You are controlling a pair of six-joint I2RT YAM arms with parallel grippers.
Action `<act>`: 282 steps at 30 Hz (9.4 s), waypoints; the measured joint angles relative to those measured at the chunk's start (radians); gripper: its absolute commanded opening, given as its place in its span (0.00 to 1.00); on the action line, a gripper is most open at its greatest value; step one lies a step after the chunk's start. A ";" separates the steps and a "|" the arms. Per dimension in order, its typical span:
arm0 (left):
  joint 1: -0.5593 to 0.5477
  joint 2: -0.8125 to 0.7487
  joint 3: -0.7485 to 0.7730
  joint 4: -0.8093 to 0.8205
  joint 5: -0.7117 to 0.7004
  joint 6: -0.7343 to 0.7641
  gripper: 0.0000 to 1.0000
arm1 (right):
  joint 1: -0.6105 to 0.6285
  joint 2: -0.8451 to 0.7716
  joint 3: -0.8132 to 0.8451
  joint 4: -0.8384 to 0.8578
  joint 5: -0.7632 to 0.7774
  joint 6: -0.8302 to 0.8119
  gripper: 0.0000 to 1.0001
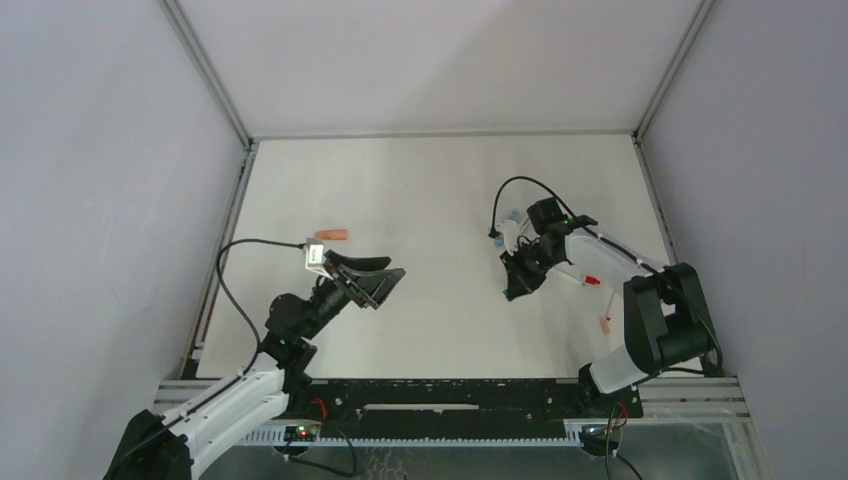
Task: Insert the pens into the pen caps
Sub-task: Place the pen cap at the center of the board, then pick up the pen from the center of the board, then move the pen cap to the center of the board.
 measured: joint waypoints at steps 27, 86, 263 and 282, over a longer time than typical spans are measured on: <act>-0.002 -0.177 -0.034 -0.102 -0.101 0.001 0.85 | 0.156 0.174 0.029 0.125 0.229 0.394 0.47; -0.002 -0.209 -0.042 -0.146 -0.093 -0.008 0.86 | -0.126 0.251 0.147 0.069 0.445 -0.045 0.00; -0.515 1.313 1.234 -1.394 -0.407 0.336 0.23 | -0.598 -0.115 0.129 0.017 -0.590 0.223 0.00; -0.505 1.266 1.157 -1.293 -0.364 0.370 0.19 | -0.590 -0.115 0.097 0.050 -0.589 0.250 0.00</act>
